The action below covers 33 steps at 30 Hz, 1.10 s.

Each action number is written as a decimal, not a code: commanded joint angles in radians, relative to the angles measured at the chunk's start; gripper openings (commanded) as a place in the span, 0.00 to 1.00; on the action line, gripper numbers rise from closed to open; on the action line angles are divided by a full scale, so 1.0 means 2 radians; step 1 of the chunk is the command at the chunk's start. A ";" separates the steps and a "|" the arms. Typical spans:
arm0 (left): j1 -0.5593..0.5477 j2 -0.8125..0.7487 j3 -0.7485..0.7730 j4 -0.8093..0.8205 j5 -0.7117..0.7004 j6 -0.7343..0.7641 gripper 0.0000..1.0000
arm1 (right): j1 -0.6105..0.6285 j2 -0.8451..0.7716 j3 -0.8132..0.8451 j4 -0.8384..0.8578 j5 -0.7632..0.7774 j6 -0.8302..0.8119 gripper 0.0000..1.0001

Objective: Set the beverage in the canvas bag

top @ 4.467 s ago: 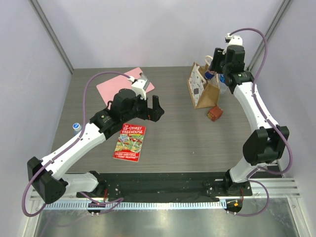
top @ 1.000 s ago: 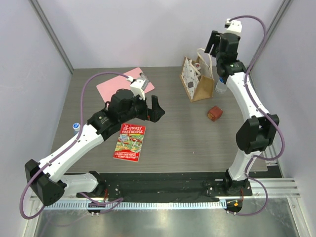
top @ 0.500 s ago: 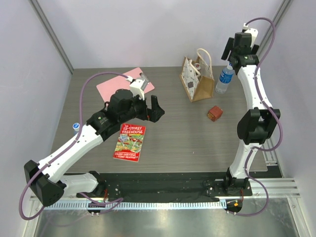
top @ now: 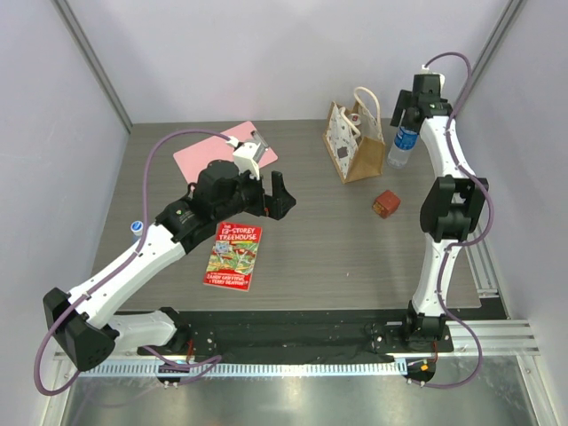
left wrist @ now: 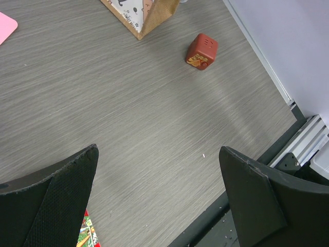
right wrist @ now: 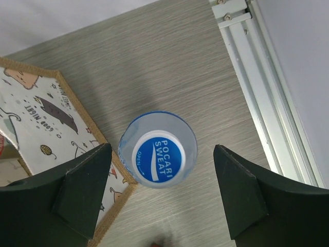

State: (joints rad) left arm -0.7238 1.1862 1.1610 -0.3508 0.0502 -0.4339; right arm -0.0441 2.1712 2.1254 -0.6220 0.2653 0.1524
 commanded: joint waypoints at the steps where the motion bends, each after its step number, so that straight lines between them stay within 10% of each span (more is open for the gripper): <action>1: 0.002 -0.007 0.019 0.010 0.006 0.003 1.00 | -0.003 0.002 0.027 0.006 -0.011 -0.019 0.84; 6: 0.001 -0.009 0.018 0.010 0.006 0.003 1.00 | -0.007 0.009 0.021 0.007 -0.015 -0.020 0.77; 19: 0.002 -0.006 0.019 0.010 0.008 0.003 1.00 | -0.007 -0.032 0.025 0.013 -0.009 -0.022 0.01; 33: 0.001 -0.005 0.018 0.010 0.007 0.001 1.00 | -0.003 -0.110 0.021 0.023 -0.004 -0.032 0.01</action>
State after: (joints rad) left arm -0.7238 1.1862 1.1610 -0.3508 0.0505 -0.4343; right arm -0.0544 2.1471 2.1273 -0.6956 0.2367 0.1070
